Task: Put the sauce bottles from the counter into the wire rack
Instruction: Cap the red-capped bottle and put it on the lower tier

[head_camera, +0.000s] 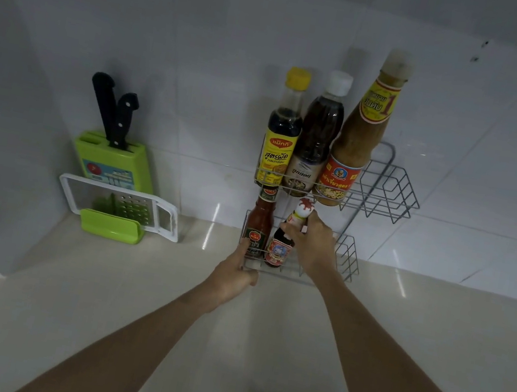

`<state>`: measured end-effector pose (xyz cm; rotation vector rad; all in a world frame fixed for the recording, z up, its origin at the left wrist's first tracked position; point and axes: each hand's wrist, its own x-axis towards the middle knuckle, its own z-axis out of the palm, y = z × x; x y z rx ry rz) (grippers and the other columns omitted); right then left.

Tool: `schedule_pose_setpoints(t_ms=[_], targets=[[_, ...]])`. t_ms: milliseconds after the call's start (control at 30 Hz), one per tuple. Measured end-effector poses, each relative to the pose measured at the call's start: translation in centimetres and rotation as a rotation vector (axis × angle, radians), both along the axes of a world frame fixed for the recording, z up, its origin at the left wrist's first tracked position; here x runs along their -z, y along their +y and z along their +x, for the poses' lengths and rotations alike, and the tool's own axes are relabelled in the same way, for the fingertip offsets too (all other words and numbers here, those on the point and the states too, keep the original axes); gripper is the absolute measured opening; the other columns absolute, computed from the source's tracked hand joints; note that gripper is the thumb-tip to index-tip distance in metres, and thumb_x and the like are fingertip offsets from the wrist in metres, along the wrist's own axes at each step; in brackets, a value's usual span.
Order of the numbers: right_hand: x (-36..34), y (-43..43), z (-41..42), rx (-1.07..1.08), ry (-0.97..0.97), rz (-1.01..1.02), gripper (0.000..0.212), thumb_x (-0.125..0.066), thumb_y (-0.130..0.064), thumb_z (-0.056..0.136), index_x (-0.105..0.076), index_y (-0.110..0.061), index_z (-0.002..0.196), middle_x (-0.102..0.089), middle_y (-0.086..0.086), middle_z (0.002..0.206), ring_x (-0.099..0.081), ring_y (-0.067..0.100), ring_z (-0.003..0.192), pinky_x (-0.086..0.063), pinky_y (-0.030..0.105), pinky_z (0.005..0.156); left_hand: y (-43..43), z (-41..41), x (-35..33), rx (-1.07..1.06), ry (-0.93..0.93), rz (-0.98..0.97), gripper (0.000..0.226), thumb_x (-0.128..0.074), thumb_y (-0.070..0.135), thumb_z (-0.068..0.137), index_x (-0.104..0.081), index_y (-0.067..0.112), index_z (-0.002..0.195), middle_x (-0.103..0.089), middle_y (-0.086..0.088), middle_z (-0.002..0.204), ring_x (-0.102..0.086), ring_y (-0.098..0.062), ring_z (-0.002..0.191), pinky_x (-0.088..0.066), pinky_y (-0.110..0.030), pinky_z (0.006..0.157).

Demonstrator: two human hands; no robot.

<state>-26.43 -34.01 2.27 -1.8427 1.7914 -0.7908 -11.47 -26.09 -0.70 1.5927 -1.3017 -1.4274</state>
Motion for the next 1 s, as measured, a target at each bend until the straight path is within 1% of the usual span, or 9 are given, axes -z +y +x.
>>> schedule_pose_setpoints(t_ms=[133, 233, 300, 400, 433, 567, 767, 900, 1000], targets=[[0.4, -0.4, 0.3, -0.020, 0.022, 0.003, 0.035, -0.066, -0.041, 0.085, -0.050, -0.011, 0.095, -0.066, 0.008, 0.098, -0.061, 0.025, 0.087, -0.040, 0.031, 0.065, 0.3, -0.1, -1.0, -0.086, -0.011, -0.087, 0.065, -0.050, 0.000, 0.086, -0.034, 0.025, 0.144, -0.050, 0.009, 0.124, -0.043, -0.005, 0.109, -0.035, -0.015, 0.086], [0.5, -0.4, 0.6, -0.044, 0.006, -0.014, 0.036, -0.067, -0.041, 0.084, -0.052, -0.012, 0.097, -0.067, 0.007, 0.102, -0.063, 0.025, 0.090, -0.049, 0.035, 0.070, -0.5, -0.1, -2.6, -0.176, -0.012, -0.165, 0.048, -0.046, -0.005, 0.090, -0.044, 0.011, 0.135, -0.046, 0.006, 0.112, -0.042, -0.005, 0.105, -0.036, 0.000, 0.061], [0.6, -0.4, 0.6, -0.050, -0.007, -0.016, 0.036, -0.067, -0.041, 0.085, -0.053, -0.012, 0.100, -0.066, 0.006, 0.102, -0.063, 0.024, 0.091, -0.050, 0.034, 0.072, -1.6, 0.1, -3.3, -0.188, -0.033, -0.184, 0.049, -0.045, -0.003, 0.092, -0.039, 0.010, 0.139, -0.043, 0.005, 0.117, -0.042, -0.009, 0.112, -0.035, -0.003, 0.074], [0.9, -0.6, 0.5, -0.056, -0.019, -0.021, 0.037, -0.066, -0.043, 0.084, -0.054, -0.011, 0.099, -0.066, 0.007, 0.101, -0.063, 0.025, 0.090, -0.053, 0.039, 0.074, -3.8, 0.6, -3.2, -0.156, -0.091, -0.174, 0.056, -0.048, 0.004, 0.092, -0.030, 0.015, 0.145, -0.041, -0.005, 0.143, -0.042, -0.022, 0.130, -0.038, -0.027, 0.103], [1.1, -0.7, 0.5, -0.058, -0.026, -0.022, 0.038, -0.066, -0.043, 0.084, -0.055, -0.010, 0.099, -0.066, 0.008, 0.100, -0.063, 0.025, 0.089, -0.053, 0.041, 0.075, -4.5, 0.7, -3.0, -0.142, -0.099, -0.165, 0.058, -0.047, 0.005, 0.093, -0.027, 0.017, 0.146, -0.039, -0.007, 0.147, -0.042, -0.024, 0.131, -0.038, -0.032, 0.105], [1.4, -0.9, 0.3, -0.065, -0.061, -0.015, 0.040, -0.068, -0.044, 0.083, -0.058, -0.011, 0.103, -0.067, 0.008, 0.100, -0.063, 0.024, 0.090, -0.053, 0.039, 0.077, -6.7, 0.8, -2.6, -0.108, -0.002, -0.157, 0.056, -0.041, 0.002, 0.091, -0.031, 0.025, 0.142, -0.047, -0.007, 0.141, -0.051, -0.022, 0.118, -0.043, -0.038, 0.101], [1.5, -0.9, 0.2, -0.088, -0.091, -0.032, 0.039, -0.068, -0.040, 0.084, -0.060, -0.009, 0.106, -0.069, 0.008, 0.099, -0.062, 0.024, 0.093, -0.050, 0.036, 0.077, -9.4, 1.3, -1.8, -0.089, -0.057, -0.131, 0.066, -0.043, 0.004, 0.081, -0.033, 0.035, 0.139, -0.048, -0.011, 0.134, -0.048, -0.031, 0.123, -0.043, -0.051, 0.103], [1.6, -0.8, 0.1, -0.085, -0.080, -0.041, 0.040, -0.067, -0.042, 0.084, -0.059, -0.009, 0.105, -0.069, 0.008, 0.100, -0.061, 0.024, 0.093, -0.050, 0.037, 0.076, -9.1, 1.2, -2.4, -0.102, -0.130, -0.106, 0.054, -0.047, 0.005, 0.083, -0.039, 0.021, 0.134, -0.045, -0.014, 0.130, -0.045, -0.031, 0.120, -0.042, -0.048, 0.102], [1.6, -0.7, 0.1, -0.083, -0.085, -0.036, 0.039, -0.067, -0.043, 0.084, -0.059, -0.010, 0.105, -0.069, 0.008, 0.100, -0.061, 0.024, 0.093, -0.050, 0.038, 0.076, -8.3, 1.2, -2.2, -0.061, 0.000, -0.083, 0.050, -0.042, -0.003, 0.084, -0.037, 0.016, 0.131, -0.051, -0.011, 0.121, -0.051, -0.025, 0.107, -0.046, -0.036, 0.085]])
